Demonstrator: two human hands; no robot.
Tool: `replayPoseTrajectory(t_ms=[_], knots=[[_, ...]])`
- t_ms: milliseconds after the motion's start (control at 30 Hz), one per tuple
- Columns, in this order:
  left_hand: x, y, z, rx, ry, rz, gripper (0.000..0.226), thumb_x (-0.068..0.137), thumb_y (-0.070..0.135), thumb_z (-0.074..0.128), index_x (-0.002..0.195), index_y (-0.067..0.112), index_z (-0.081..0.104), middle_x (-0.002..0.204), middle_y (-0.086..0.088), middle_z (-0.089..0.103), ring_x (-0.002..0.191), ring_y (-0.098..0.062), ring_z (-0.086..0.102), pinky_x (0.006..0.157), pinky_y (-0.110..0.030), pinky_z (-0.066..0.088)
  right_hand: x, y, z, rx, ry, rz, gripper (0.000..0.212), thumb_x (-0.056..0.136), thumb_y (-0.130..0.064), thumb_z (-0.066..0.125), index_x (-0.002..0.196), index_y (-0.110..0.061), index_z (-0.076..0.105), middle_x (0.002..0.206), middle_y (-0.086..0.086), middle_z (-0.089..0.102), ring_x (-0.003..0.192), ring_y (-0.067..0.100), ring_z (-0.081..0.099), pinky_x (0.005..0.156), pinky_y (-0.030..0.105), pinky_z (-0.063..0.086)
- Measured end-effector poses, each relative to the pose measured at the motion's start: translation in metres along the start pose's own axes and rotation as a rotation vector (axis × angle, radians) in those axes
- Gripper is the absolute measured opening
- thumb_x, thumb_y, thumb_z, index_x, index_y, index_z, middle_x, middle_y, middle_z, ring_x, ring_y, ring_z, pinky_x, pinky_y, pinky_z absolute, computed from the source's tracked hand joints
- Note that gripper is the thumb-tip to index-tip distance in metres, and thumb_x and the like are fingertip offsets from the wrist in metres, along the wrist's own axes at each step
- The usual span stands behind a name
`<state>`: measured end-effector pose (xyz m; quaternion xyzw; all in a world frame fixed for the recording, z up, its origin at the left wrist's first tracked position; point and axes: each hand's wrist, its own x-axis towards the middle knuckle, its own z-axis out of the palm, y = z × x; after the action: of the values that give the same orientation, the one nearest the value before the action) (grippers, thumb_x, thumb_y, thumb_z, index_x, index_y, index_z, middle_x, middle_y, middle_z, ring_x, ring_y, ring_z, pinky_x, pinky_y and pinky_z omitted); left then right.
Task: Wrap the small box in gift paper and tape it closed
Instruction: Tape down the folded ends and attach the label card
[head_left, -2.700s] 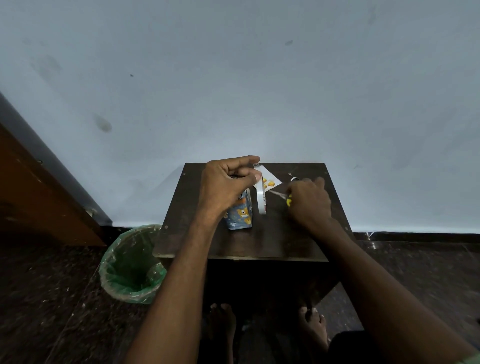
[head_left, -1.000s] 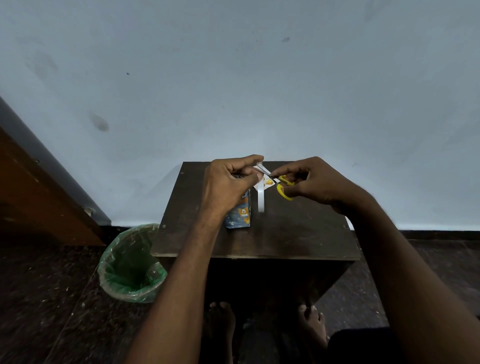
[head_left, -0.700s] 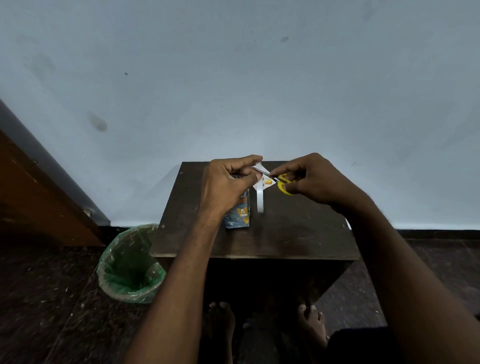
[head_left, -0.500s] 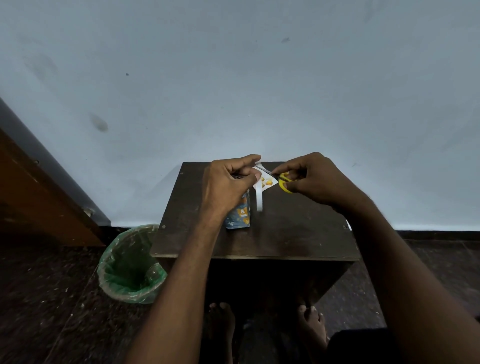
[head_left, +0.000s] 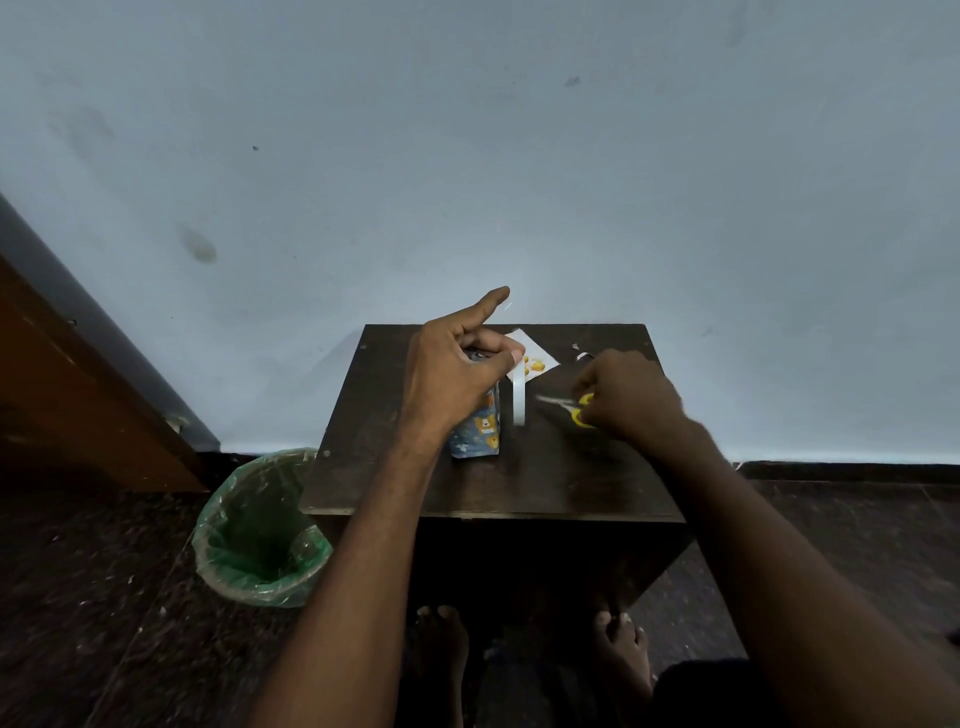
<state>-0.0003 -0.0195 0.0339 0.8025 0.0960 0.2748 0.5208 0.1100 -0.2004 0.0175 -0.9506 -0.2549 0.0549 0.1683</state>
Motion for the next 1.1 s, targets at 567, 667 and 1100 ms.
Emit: replayPoseTrajectory(t_ms=[567,667,1100], knots=[[0.004,0.002,-0.001,-0.12,-0.061,-0.087,0.073,0.086,0.005,0.086,0.152,0.012,0.057,0.09,0.001,0.083,0.073,0.004,0.071,0.074,-0.016,0.055,-0.003,-0.029,0.011,0.702,0.131,-0.277,0.018,0.088,-0.008,0.074,0.092,-0.023,0.083,0.069,0.0,0.075,0.065,0.014,0.072,0.067,0.035,0.057],[0.006,0.002,-0.001,-0.168,0.006,-0.132,0.078,0.084,0.009,0.09,0.153,0.01,0.054,0.087,-0.001,0.083,0.075,0.0,0.074,0.078,-0.016,0.053,-0.004,-0.031,0.009,0.734,0.207,-0.269,0.017,0.089,-0.01,0.077,0.093,-0.024,0.085,0.064,-0.002,0.074,0.06,0.02,0.07,0.062,0.032,0.052],[0.008,-0.007,0.001,-0.019,0.007,-0.101,0.078,0.084,0.001,0.083,0.155,0.016,0.053,0.11,0.01,0.081,0.104,0.003,0.073,0.098,-0.021,0.056,0.003,-0.038,0.012,0.55,0.514,-0.274,0.026,0.081,-0.001,0.07,0.092,-0.019,0.084,0.086,-0.007,0.076,0.08,0.009,0.068,0.07,0.024,0.046]])
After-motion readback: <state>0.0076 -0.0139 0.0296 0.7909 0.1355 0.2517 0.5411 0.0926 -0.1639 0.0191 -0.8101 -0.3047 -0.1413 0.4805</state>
